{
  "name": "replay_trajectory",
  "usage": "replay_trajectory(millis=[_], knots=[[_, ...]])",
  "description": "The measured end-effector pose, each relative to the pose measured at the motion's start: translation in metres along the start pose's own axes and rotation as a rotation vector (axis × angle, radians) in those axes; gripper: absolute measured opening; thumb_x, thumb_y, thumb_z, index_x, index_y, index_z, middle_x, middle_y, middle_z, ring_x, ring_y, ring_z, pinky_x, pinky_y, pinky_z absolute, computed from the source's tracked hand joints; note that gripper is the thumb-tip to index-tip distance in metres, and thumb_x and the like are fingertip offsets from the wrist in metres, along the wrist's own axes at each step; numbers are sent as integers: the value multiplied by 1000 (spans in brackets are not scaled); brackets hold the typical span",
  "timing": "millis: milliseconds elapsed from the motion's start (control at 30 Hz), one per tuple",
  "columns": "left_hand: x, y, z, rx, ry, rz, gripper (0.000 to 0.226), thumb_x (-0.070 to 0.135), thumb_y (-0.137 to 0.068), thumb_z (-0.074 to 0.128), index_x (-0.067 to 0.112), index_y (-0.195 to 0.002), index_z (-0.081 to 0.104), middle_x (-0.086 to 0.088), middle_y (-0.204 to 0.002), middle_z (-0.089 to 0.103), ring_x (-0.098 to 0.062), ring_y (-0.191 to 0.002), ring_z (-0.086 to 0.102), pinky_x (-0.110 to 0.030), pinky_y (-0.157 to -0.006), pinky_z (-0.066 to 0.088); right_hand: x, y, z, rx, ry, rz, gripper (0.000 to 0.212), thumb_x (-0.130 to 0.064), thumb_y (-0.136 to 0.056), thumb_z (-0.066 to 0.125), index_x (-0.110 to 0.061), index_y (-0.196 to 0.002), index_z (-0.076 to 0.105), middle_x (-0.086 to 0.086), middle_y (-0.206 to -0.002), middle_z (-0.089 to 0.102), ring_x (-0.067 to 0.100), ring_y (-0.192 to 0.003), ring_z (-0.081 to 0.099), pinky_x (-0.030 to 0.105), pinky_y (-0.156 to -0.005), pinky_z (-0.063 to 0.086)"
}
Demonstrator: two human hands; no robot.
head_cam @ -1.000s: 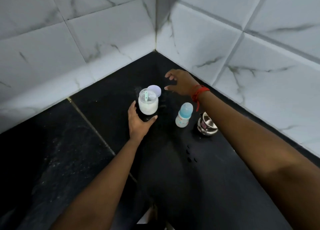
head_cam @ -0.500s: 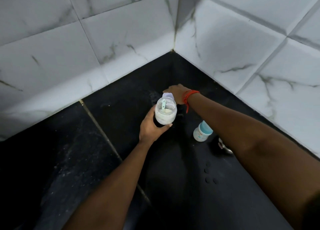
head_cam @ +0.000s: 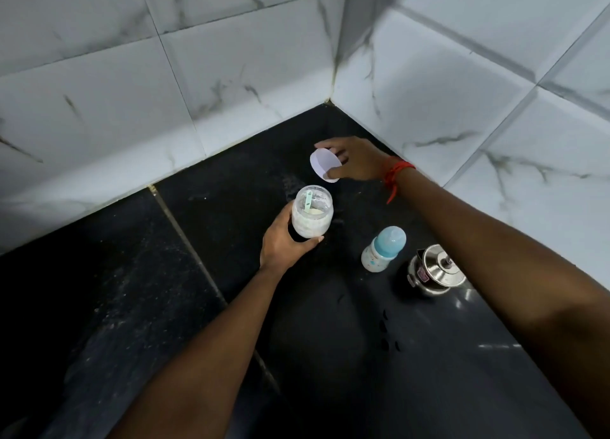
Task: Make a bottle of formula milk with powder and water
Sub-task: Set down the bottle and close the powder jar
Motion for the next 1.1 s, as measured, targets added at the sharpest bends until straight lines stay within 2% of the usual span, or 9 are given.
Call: replay_trajectory(millis=[167, 433, 600, 733, 833, 933, 1000, 1067, 1100], knots=[[4, 2, -1, -8, 6, -12, 98, 41, -66, 96, 27, -150, 48, 6, -144, 62, -12, -132, 58, -33, -111, 48, -51, 27, 24, -230, 172, -197, 70, -23, -77, 82, -24, -142, 56, 6, -131, 59, 20, -115, 56, 35, -100, 46], [1, 2, 0, -20, -2, -46, 102, 43, -65, 95, 25, -152, 46, 2, -147, 61, -15, -135, 56, -42, -113, 48, -63, 32, 55, -301, 252, -214, 68, -9, -74, 82, -12, -139, 60, 14, -129, 58, 30, -120, 55, 45, -102, 47], [2, 3, -1, -15, -11, -31, 101, 40, -66, 96, 24, -152, 46, 2, -148, 59, -15, -137, 54, -41, -114, 47, -58, 34, 65, -322, 281, -174, 69, -14, -79, 80, -17, -143, 56, 13, -132, 53, 29, -121, 53, 43, -103, 47], [-2, 1, 0, -19, -12, -41, 103, 45, -64, 95, 26, -152, 46, 4, -147, 60, -13, -136, 55, -42, -113, 48, -58, 39, 59, -286, 321, -82, 71, -41, -83, 79, -17, -145, 53, 14, -127, 54, 28, -114, 56, 38, -97, 49], [-1, 1, 0, -17, -11, -36, 101, 48, -63, 94, 27, -151, 48, 5, -144, 62, -12, -134, 57, -41, -112, 50, -55, 45, 42, -165, 488, 79, 68, -71, -86, 57, -10, -116, 67, 9, -104, 65, 26, -90, 62, 34, -76, 49], [2, 1, 0, -21, -21, -30, 102, 42, -66, 95, 25, -153, 45, 2, -148, 59, -15, -138, 53, -41, -115, 47, -61, 49, 12, 4, 693, 161, 78, -85, -85, 31, -12, -72, 58, 2, -68, 55, 20, -62, 54, 30, -60, 41], [2, 1, 0, -16, -16, -26, 101, 42, -65, 96, 25, -152, 47, 2, -147, 60, -15, -137, 54, -39, -114, 47, -60, 46, 10, -3, 631, 106, 67, -80, -85, 45, -15, -85, 63, 3, -81, 63, 22, -75, 62, 32, -67, 47], [1, 1, -1, -8, -19, -36, 101, 42, -64, 96, 24, -151, 48, 2, -147, 61, -16, -136, 55, -38, -114, 47, -71, 42, 26, -151, 496, -52, 57, -60, -83, 70, -23, -126, 64, 6, -123, 65, 27, -113, 62, 39, -91, 51], [0, 1, -1, -6, -25, -44, 102, 42, -64, 96, 23, -152, 48, 1, -148, 60, -17, -137, 54, -38, -115, 46, -76, 43, 37, -253, 476, -111, 67, -47, -81, 77, -26, -141, 54, 8, -143, 55, 28, -130, 53, 42, -105, 45]])
Point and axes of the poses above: each hand's wrist, its own y-axis away from the middle knuckle, its own z-axis out of the palm, x = y × z, the point moved 10 cm from there along -y, towards the middle knuckle
